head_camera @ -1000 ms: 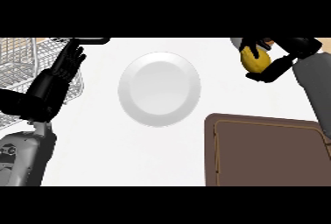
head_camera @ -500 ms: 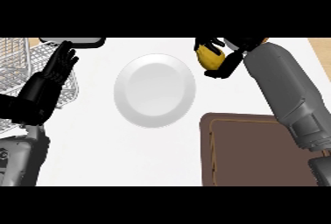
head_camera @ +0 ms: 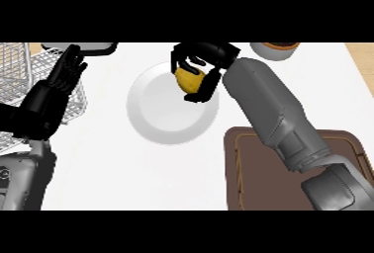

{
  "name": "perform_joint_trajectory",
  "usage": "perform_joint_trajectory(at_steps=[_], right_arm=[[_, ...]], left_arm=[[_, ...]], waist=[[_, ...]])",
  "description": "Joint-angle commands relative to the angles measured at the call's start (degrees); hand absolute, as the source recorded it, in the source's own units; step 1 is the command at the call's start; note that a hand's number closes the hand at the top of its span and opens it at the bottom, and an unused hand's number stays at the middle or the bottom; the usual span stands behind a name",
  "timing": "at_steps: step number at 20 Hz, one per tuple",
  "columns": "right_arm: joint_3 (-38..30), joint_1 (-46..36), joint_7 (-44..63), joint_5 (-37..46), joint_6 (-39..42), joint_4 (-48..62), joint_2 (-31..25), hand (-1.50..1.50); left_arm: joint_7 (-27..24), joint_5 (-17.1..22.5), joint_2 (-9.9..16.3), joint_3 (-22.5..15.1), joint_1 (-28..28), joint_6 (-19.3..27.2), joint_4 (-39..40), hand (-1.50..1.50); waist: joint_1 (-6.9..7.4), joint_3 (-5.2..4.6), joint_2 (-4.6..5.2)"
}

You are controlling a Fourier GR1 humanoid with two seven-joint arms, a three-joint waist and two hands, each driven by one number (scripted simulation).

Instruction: Pick the lemon from the tray and place it in the plate

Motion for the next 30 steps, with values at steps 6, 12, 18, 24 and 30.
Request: perform_joint_trajectory(at_steps=[6, 12, 18, 24, 30], right_arm=[[7.34, 0.15, 2.28, -1.04, -8.61, 4.79, 3.31, 1.5], [10.35, 2.67, 10.28, -7.56, -7.3, 4.12, 3.35, -1.5], [12.36, 5.99, 6.15, -12.03, -3.53, 3.92, 3.36, -1.5], [8.8, 7.7, 4.94, -22.57, -4.19, 1.16, 3.36, -1.5], [4.3, 2.72, 8.11, -32.2, 2.98, 3.06, 3.36, -1.5]], left_arm=[[0.39, -0.27, -2.4, -2.1, -2.41, -0.44, 1.11, 0.0], [-2.3, -1.51, -3.66, -3.29, -3.19, -0.42, 2.73, 0.0], [-0.6, -1.4, -3.45, -3.23, -6.38, -0.88, 3.99, 0.0], [-0.25, -0.7, -2.7, -2.46, -5.63, -1.51, 2.49, 0.0], [-1.51, -1.22, -2.69, -1.22, -6.53, -0.92, 6.18, 0.0]], waist=[[2.43, -0.03, 0.68], [5.03, -0.07, 0.88], [6.21, 0.02, 1.47], [6.85, 0.08, 1.18], [3.87, 0.01, 1.12]])
